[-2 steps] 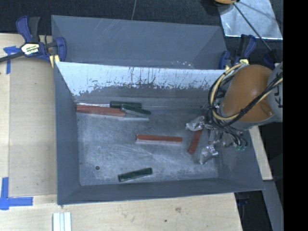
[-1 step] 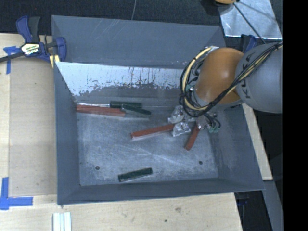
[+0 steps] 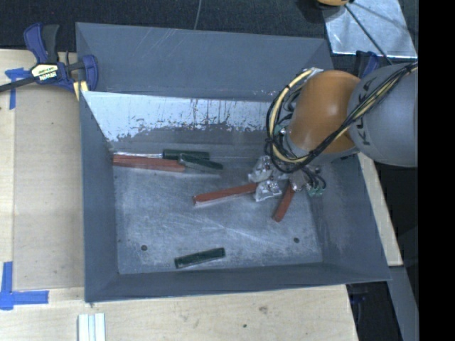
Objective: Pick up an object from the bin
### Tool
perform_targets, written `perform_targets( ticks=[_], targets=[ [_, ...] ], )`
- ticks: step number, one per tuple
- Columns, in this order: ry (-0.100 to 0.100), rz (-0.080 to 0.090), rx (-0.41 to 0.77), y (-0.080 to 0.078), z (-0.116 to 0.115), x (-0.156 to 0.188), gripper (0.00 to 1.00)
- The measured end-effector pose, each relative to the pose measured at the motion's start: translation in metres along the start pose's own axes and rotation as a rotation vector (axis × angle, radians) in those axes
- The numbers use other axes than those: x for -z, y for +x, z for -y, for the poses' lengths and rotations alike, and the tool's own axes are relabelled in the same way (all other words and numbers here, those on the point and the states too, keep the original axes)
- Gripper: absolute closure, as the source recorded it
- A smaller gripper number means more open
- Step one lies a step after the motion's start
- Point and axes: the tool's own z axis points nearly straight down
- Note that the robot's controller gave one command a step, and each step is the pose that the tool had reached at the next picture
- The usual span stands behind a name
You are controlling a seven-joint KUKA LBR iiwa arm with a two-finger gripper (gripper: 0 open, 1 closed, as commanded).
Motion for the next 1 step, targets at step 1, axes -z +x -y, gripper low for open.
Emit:
perform_targets(
  ticks=[1],
  targets=[
    [-0.005,-0.022,0.053,0.0075,0.0326,0.1403,1.00]
  ],
)
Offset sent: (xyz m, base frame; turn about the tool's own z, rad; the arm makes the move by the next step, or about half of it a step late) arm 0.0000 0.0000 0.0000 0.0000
